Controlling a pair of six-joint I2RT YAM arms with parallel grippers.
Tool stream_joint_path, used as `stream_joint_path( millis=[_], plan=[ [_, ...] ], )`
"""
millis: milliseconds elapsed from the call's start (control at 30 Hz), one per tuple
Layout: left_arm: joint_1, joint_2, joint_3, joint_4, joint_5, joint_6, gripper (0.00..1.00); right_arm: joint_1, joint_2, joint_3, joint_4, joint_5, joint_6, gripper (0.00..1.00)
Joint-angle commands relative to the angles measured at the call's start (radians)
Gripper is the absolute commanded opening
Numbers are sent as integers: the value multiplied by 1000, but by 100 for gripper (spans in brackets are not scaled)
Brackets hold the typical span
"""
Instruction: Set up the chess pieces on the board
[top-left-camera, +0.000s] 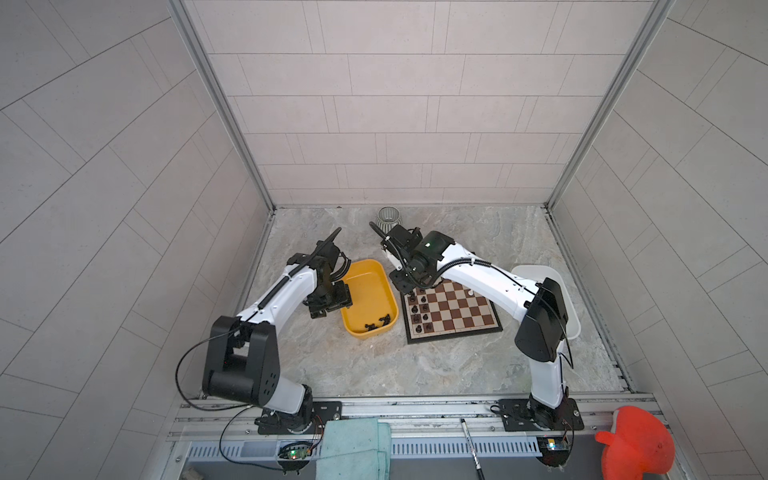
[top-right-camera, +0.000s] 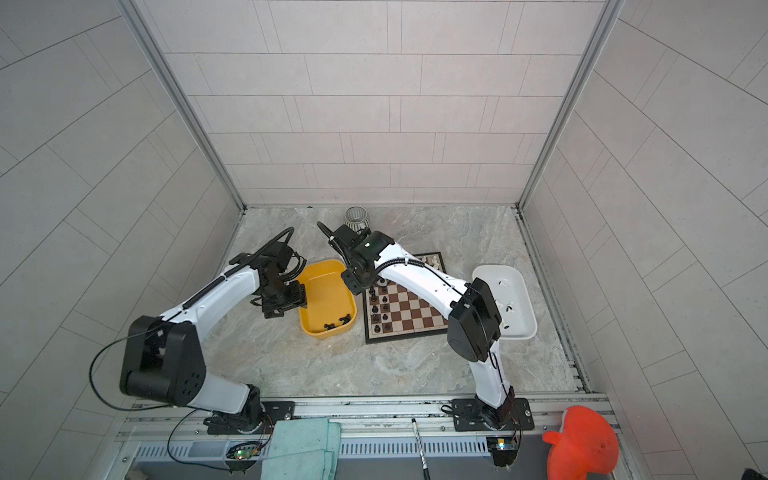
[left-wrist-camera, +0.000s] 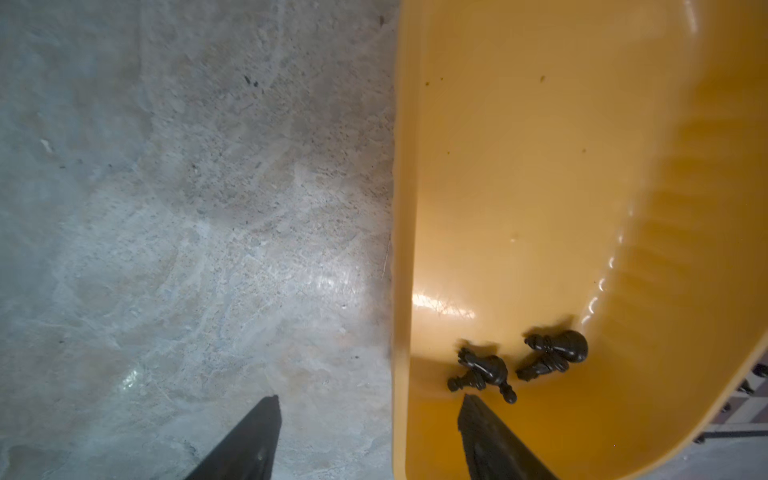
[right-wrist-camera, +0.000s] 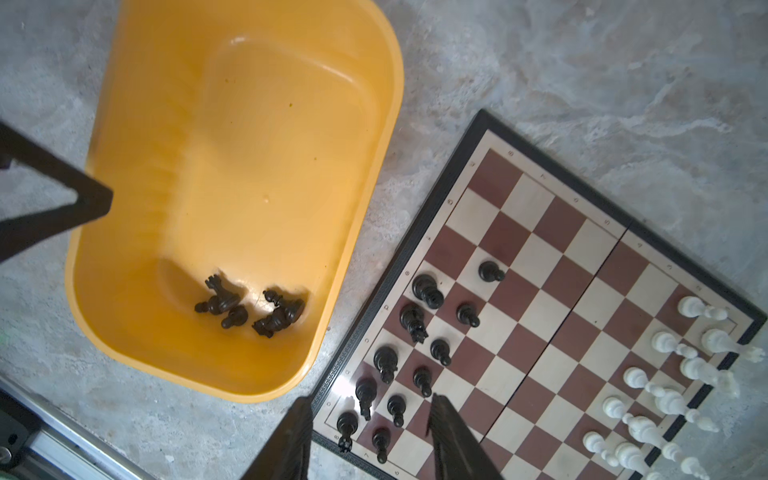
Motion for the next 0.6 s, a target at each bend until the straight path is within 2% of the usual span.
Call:
stream_joint_path(
  millis=[0, 200, 300, 433, 567],
  plan=[
    [6, 70, 56, -18, -92, -21, 71, 20, -62, -46, 26, -3, 15, 47],
    [20, 161, 132, -43, -292, -24, 71, 21, -101, -108, 59, -19, 20, 47],
    [59, 228, 187, -64, -353, -20, 71, 24, -111, -128, 75, -34, 24, 47],
    [119, 247, 242, -61, -315, -17, 71, 35, -117, -150, 88, -53, 22, 46],
    [118, 180, 285, -87, -277, -2, 71, 50, -118, -167, 116, -73, 24, 42]
  ],
)
